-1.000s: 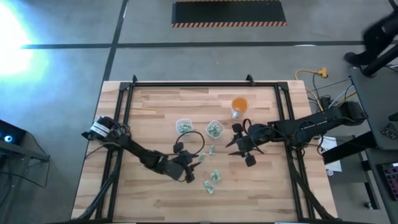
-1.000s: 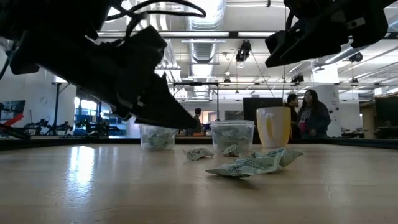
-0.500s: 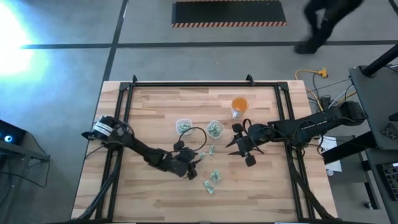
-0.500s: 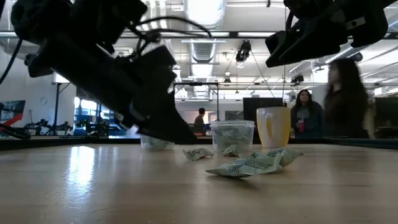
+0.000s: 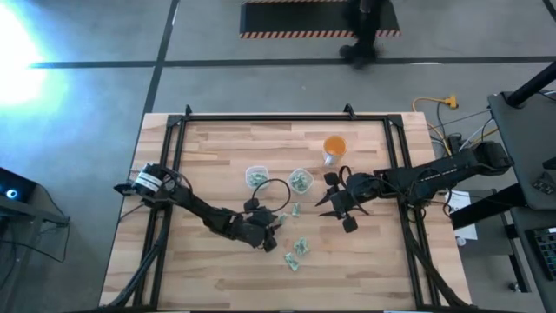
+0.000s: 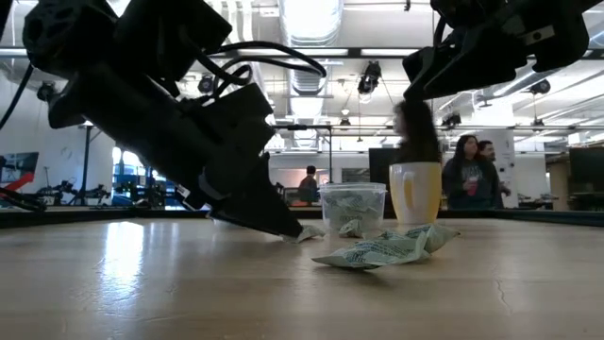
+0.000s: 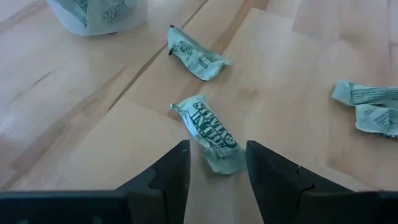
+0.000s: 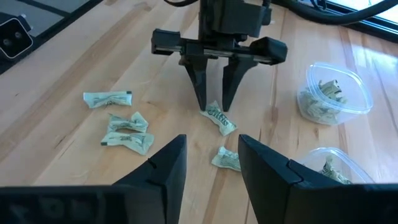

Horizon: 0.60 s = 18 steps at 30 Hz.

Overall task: Pick and place items into bin
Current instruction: Put the white stevia packet into the left transparent bin

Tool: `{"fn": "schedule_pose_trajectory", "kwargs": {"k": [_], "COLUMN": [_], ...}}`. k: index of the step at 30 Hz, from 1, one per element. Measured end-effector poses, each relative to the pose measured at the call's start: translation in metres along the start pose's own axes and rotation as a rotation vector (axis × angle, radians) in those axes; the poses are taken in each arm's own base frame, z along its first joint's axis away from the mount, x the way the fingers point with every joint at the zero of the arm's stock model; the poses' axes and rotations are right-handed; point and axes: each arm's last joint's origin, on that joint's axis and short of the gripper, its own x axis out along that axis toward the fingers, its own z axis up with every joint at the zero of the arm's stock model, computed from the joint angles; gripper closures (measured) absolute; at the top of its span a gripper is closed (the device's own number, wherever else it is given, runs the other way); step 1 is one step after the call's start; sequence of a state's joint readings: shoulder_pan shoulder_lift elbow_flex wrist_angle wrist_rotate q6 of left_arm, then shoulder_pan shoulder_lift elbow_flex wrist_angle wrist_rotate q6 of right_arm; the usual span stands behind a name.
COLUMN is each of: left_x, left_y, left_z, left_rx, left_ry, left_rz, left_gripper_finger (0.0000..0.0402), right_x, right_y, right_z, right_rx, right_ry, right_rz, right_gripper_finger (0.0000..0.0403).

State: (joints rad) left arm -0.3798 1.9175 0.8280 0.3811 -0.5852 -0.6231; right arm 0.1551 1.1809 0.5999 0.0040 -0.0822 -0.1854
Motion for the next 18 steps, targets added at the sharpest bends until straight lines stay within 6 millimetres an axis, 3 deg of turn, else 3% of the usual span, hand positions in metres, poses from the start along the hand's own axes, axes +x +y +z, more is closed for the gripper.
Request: {"fn": "schedule_pose_trajectory", "kwargs": {"k": [4,11,18], "left_x": [0.0001,0.0000,-0.0007], "left_y": [0.0002,0.0008,0.0007], "left_z": [0.0000,-0.0010,-0.0001], "left_rx": [0.001,0.007,0.030], "left_ry": [0.001,0.009,0.007], "left_rz": [0.001,0.001,0.001], "left_gripper_finger": [0.0295,0.0391,0.0400], "right_x": [0.0000,0.0000,0.0000], "right_y": [0.0000,0.0000,0.0000], "right_z": [0.0000,-0.0001,-0.0002], "right_rx": [0.001,0.002,0.002], "right_ry": [0.000,0.000,0.001], "right_rz": [0.000,0.000,0.000], "right_gripper_finger": [0.0270,0.0278,0.0279]}}
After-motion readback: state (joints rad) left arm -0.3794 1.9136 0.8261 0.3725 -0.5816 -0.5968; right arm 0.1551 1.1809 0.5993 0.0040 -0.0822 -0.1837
